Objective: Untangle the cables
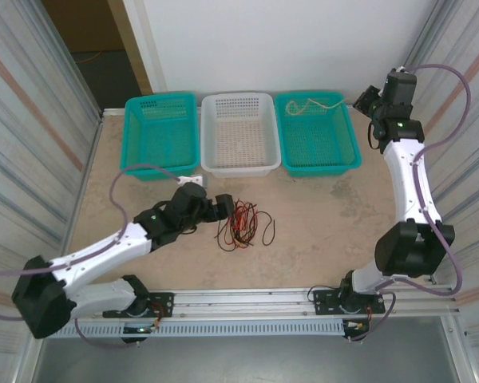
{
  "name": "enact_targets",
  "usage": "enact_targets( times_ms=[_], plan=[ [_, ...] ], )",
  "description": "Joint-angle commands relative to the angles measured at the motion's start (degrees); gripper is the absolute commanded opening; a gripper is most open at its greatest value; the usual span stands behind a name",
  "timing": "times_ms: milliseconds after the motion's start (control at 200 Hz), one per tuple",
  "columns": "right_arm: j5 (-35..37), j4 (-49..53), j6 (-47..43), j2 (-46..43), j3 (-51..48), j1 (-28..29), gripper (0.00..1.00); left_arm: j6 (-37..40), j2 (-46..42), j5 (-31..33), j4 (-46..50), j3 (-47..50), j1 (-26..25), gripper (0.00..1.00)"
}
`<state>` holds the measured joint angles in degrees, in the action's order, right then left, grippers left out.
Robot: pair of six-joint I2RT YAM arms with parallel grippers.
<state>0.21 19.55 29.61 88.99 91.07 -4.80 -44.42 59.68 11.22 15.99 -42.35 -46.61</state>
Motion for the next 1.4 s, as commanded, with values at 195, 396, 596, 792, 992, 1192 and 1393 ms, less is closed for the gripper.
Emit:
enact_targets(
  times_ms=[195,396,596,792,992,1192,1393],
  plan=[
    [-1.4,-9.03,4.38,5.76,0.35,0.7,0.0,0.88,-12.27,0.3,8.35,1.82,2.47,0.9],
    [1.92,-12.78,5.37,6.14,-5.52,1.14,0.0,0.53,-11.6,-0.62,7.68,2.01,3.02,0.87],
    [1.47,-8.83,5.29,6.64,-7.74,1.48,0.17,-0.92,-10.22,-1.66,7.57,2.01,3.01,0.91],
    [1.18,-7.44,4.91,-1.1,-16.11,1.44,0.57,-1.8,-9.97,0.55,13.28,0.08,3.78,0.92],
    [-2.08,4.07,1.4,-8.31,-16.1,2.47,0.65,-3.71,-9.7,-2.14,14.51,0.31,5.34,0.9],
    [-5.77,12.98,-0.78,-20.62,-21.76,10.88,0.65,-6.11,-6.48,-7.73,14.55,1.02,5.82,0.82],
    [-5.63,12.09,4.43,-29.81,-34.7,32.39,0.66,-9.23,-5.17,-11.67,14.41,2.4,5.8,0.69]
  ],
)
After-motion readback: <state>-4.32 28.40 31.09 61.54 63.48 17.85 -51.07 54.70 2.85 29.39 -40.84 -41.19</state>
